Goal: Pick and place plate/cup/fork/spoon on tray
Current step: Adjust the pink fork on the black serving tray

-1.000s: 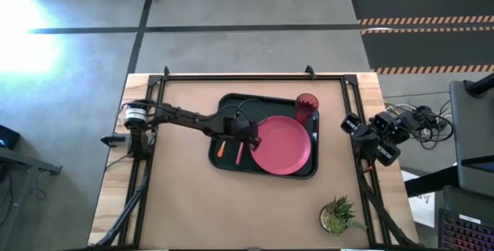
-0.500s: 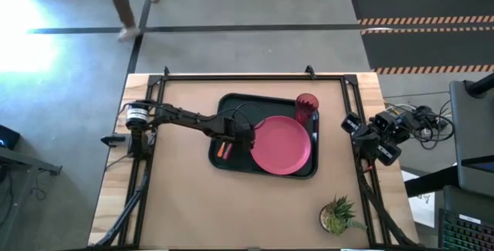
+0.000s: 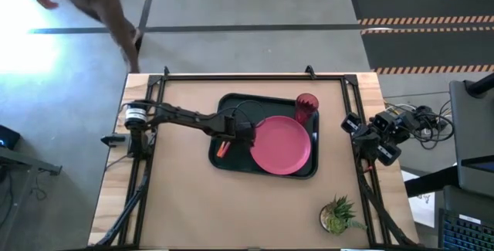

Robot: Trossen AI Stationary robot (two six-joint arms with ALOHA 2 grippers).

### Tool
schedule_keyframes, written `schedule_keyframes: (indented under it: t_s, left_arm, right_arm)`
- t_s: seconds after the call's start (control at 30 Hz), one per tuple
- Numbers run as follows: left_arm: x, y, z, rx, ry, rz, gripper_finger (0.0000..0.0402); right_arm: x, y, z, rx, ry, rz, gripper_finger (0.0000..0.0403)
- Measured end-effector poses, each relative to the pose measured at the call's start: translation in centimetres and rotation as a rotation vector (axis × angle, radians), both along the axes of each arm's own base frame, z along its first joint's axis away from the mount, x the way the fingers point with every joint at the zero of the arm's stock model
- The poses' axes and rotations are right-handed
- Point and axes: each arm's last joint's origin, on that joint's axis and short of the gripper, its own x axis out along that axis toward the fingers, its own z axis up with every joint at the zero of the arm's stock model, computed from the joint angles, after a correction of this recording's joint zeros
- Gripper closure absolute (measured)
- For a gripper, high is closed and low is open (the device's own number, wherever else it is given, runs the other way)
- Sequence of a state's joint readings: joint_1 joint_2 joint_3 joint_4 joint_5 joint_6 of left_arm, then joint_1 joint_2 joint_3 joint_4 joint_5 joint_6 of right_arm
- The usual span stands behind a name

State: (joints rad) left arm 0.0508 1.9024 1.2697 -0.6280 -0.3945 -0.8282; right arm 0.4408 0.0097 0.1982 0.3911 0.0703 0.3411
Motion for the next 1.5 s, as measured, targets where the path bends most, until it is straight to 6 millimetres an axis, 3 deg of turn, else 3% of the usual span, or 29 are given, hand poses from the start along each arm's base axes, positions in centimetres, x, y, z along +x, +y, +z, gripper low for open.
schedule_keyframes:
  t_s: [0.23,1.5]
  left_arm:
    - [-1.3,0.3,0.9,0.058,0.085,0.024,0.0401]
    - [-0.9,1.0,-0.8,0.056,-0.007,0.02,0.0401]
  right_arm:
    - [0.1,0.0,-0.2,-0.01,0.02,-0.001,0.0394]
    - [0.0,0.0,0.0,-0.006,0.013,0.0,0.0394]
